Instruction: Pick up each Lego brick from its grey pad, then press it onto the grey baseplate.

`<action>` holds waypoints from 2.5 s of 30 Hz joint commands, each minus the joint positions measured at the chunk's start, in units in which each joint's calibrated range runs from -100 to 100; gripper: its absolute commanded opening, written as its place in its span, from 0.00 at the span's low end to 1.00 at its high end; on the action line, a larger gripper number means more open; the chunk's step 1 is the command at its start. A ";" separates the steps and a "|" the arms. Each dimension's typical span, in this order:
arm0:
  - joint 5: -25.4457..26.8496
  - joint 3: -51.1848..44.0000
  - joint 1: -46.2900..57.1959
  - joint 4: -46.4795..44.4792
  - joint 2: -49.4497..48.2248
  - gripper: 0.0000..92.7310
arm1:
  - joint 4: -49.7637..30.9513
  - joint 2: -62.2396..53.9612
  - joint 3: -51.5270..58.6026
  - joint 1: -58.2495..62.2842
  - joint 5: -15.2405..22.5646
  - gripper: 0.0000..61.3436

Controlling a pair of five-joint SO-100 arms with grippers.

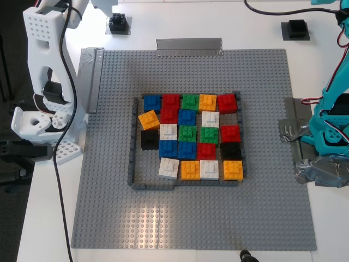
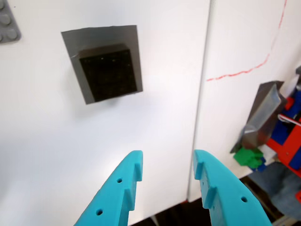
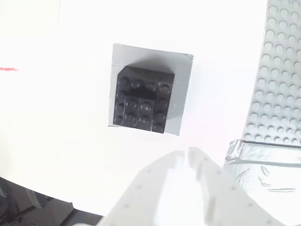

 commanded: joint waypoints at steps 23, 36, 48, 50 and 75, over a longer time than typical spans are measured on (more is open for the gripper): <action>2.00 -3.51 -3.68 4.59 6.42 0.21 | -6.55 7.41 -7.73 -0.11 -1.57 0.35; 4.06 -2.07 -2.52 4.02 9.60 0.21 | -7.28 7.41 -4.29 -0.25 -2.15 0.35; 4.06 -1.35 -1.57 0.68 11.06 0.21 | -10.05 8.27 -2.40 -0.18 -2.10 0.32; 4.06 -1.35 -1.57 0.68 11.14 0.21 | -9.88 8.44 -2.40 -0.25 -2.25 0.32; 4.06 -4.69 -1.50 0.84 13.46 0.20 | -5.98 3.38 -8.18 0.18 -2.15 0.00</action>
